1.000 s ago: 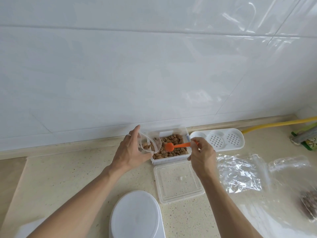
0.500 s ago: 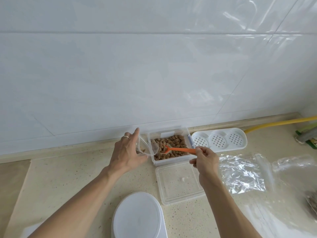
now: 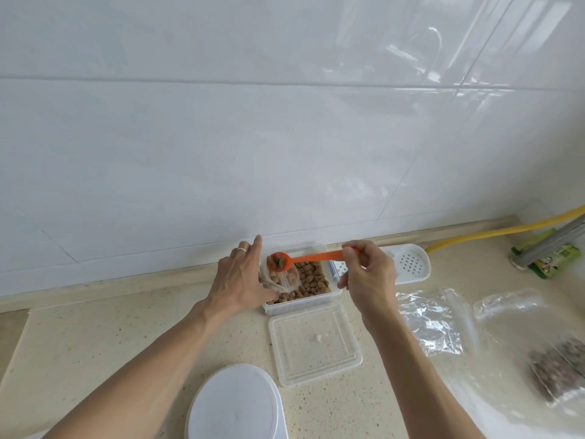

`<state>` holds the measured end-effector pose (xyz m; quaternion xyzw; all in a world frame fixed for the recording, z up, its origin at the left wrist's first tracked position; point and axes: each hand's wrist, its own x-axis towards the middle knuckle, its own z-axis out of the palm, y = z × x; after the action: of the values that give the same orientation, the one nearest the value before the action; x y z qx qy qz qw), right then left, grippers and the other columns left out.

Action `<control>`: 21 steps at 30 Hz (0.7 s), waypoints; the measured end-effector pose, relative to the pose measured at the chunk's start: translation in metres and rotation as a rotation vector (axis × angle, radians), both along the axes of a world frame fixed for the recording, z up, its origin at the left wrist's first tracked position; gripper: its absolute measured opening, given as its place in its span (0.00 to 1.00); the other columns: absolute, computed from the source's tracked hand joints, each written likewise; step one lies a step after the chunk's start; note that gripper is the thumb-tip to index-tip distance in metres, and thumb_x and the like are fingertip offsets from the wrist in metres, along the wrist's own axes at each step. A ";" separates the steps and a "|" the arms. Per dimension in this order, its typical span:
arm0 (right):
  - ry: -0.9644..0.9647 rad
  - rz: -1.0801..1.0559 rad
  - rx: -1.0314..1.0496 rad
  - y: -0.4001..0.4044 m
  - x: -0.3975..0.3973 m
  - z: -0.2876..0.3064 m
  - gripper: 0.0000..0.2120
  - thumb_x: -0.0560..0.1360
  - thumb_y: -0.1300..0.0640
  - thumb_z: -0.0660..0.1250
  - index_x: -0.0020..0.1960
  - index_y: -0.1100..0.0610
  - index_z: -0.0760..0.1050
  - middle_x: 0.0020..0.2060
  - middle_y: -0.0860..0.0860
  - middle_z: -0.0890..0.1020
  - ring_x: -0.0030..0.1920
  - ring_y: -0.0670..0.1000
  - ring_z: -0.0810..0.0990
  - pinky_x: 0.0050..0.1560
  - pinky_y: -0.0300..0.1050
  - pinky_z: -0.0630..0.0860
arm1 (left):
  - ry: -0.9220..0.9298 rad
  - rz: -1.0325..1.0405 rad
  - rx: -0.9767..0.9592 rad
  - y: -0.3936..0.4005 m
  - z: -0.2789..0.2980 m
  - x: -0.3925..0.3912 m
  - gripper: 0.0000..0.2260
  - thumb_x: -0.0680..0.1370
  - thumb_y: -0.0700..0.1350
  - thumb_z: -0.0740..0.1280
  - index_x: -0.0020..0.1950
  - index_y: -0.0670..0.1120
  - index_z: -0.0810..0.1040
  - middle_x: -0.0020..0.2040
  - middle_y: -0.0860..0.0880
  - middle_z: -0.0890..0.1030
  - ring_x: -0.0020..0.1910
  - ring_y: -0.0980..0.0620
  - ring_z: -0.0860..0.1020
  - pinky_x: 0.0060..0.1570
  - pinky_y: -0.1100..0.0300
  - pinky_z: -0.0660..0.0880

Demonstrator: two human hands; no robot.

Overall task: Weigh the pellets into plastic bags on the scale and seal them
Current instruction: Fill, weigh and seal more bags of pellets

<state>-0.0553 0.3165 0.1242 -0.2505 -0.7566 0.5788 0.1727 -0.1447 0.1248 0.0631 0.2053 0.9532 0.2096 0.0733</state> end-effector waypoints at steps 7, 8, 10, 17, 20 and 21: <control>-0.013 0.287 0.121 -0.020 0.002 0.023 0.06 0.80 0.63 0.64 0.47 0.56 0.78 0.36 0.51 0.82 0.23 0.47 0.76 0.26 0.37 0.72 | -0.147 -0.019 0.373 0.005 0.012 0.007 0.44 0.66 0.50 0.73 0.77 0.48 0.54 0.53 0.54 0.64 0.55 0.53 0.69 0.53 0.60 0.72; -0.010 0.302 0.131 -0.020 0.003 0.024 0.06 0.80 0.63 0.64 0.47 0.56 0.78 0.35 0.50 0.82 0.23 0.47 0.76 0.26 0.37 0.73 | -0.164 -0.009 0.397 0.004 0.013 0.006 0.44 0.66 0.50 0.73 0.77 0.48 0.54 0.53 0.54 0.65 0.55 0.54 0.69 0.52 0.61 0.71; 0.012 0.298 0.162 -0.019 0.003 0.028 0.07 0.80 0.63 0.64 0.46 0.54 0.78 0.35 0.49 0.82 0.23 0.46 0.77 0.26 0.37 0.72 | -0.176 0.016 0.419 0.002 0.012 0.005 0.44 0.66 0.51 0.74 0.77 0.48 0.55 0.54 0.53 0.66 0.57 0.55 0.68 0.51 0.64 0.69; 0.105 0.297 0.281 -0.021 0.003 0.037 0.10 0.80 0.61 0.64 0.45 0.47 0.76 0.29 0.53 0.79 0.25 0.53 0.77 0.26 0.42 0.71 | -0.146 0.110 0.405 -0.003 0.008 0.004 0.45 0.67 0.51 0.76 0.77 0.47 0.55 0.57 0.52 0.67 0.57 0.56 0.68 0.54 0.63 0.66; 0.147 0.280 0.314 -0.025 0.004 0.036 0.12 0.80 0.60 0.64 0.45 0.43 0.75 0.28 0.55 0.78 0.27 0.59 0.77 0.26 0.52 0.72 | -0.132 0.111 0.386 -0.003 0.007 0.005 0.48 0.66 0.51 0.77 0.78 0.46 0.53 0.59 0.50 0.66 0.58 0.54 0.69 0.55 0.60 0.69; 0.165 0.255 0.321 -0.026 0.004 0.036 0.13 0.80 0.60 0.64 0.45 0.42 0.75 0.28 0.55 0.78 0.28 0.62 0.76 0.26 0.55 0.72 | -0.125 0.112 0.382 -0.003 0.006 0.006 0.48 0.66 0.51 0.77 0.78 0.46 0.52 0.60 0.50 0.66 0.58 0.53 0.69 0.56 0.59 0.71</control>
<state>-0.0514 0.2910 0.1599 -0.0741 -0.8477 0.4868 0.1971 -0.1391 0.1219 0.0690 0.1488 0.8997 0.4025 0.0805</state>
